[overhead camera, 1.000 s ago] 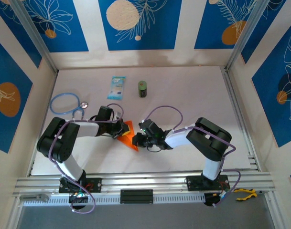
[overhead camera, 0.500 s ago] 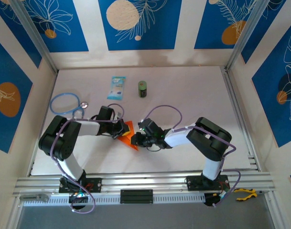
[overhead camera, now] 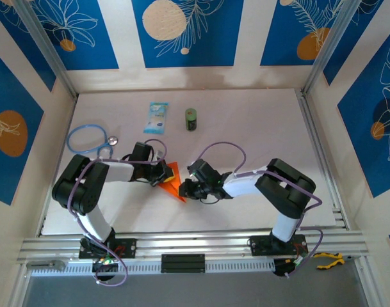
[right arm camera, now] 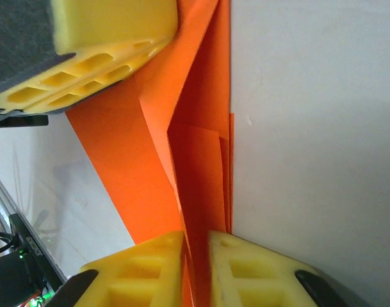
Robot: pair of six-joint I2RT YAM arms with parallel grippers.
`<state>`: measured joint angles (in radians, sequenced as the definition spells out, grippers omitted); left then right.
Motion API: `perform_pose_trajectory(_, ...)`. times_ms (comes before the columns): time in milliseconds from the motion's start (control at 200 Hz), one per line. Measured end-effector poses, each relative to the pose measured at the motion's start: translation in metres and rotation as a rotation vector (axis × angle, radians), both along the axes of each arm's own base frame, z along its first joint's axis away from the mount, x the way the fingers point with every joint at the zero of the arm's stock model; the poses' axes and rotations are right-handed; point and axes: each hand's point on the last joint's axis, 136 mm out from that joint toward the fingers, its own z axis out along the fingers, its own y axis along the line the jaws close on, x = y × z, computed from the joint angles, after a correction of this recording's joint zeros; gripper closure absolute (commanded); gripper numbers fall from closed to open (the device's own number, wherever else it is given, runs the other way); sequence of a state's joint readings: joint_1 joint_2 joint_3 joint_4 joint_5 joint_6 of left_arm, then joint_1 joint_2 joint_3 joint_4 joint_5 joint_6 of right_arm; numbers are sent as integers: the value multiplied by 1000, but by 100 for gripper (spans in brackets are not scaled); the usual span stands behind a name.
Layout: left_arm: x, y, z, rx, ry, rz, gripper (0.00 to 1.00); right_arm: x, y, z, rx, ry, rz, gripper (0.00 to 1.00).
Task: Fold a paper plane with a square sheet of paper (pick it up from the middle)
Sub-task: Fourth fold the wing at the center of the table.
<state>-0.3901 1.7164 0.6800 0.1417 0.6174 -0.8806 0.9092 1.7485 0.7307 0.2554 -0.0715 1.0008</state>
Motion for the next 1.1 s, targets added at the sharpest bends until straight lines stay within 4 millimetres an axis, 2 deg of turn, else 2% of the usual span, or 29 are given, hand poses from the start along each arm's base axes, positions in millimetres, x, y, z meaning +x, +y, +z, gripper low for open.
perform_pose_trajectory(590,0,0,0,0,0,-1,97,-14,3,-2,7,28,47,87)
perform_pose_trajectory(870,-1,0,0,0,0,-1,97,-15,2,1,2,32,48,81)
perform_pose_trajectory(1101,-1,0,0,-2,-3,-1,97,-7,-2,3,11,44,32,81)
